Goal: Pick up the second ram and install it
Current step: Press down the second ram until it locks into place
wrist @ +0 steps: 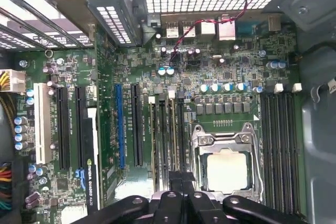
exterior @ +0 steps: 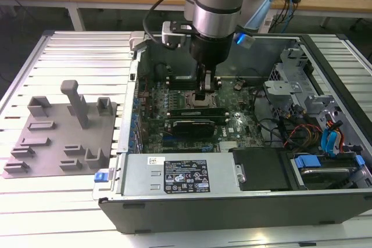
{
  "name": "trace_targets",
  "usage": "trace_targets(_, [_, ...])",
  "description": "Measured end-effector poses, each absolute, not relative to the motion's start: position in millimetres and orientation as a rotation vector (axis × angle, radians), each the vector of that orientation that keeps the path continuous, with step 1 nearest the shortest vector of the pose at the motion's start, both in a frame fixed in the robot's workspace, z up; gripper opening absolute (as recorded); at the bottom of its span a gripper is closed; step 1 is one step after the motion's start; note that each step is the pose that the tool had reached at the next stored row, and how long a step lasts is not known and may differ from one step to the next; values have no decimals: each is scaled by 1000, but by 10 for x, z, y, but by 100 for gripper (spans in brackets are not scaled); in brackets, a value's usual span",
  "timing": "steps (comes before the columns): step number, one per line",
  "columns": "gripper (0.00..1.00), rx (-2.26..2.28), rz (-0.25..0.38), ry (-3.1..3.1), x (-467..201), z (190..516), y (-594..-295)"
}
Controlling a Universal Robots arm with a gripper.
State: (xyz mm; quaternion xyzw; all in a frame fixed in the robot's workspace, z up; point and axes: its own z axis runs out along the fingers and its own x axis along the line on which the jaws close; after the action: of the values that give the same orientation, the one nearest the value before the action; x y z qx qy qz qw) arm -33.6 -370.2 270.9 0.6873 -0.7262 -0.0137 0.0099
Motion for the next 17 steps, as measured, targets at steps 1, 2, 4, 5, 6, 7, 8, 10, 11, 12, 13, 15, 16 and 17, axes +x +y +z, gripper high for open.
trace_targets(1, [8,2146,-42,-2267,-329,2709,-3702])
trace_targets(2, [8,2145,-41,-2266,-298,2707,-3702])
trace_targets(4, [8,2141,-40,-2262,3,2646,-3702])
trace_targets(5, [8,2141,-40,-2262,122,2599,-3702])
trace_targets(6, [8,2140,-40,-2262,177,2576,-3702])
trace_targets(7, [8,2140,-40,-2262,202,2558,-3702])
trace_targets(8, [8,2141,-40,-2262,216,2522,-3702])
trace_targets(10, [8,2141,-40,-2262,216,2485,-3700])
trace_targets(11, [8,2141,-40,-2262,216,2446,-3699])
trace_targets(12, [8,2140,-40,-2262,216,2387,-3699])
trace_targets(13, [8,2140,-40,-2262,216,2323,-3699])
trace_targets(15, [8,2140,-40,-2261,216,2293,-3700])
trace_targets(16, [8,2140,-40,-2262,217,2284,-3699])
trace_targets(17, [8,2140,-40,-2262,218,2285,-3699])
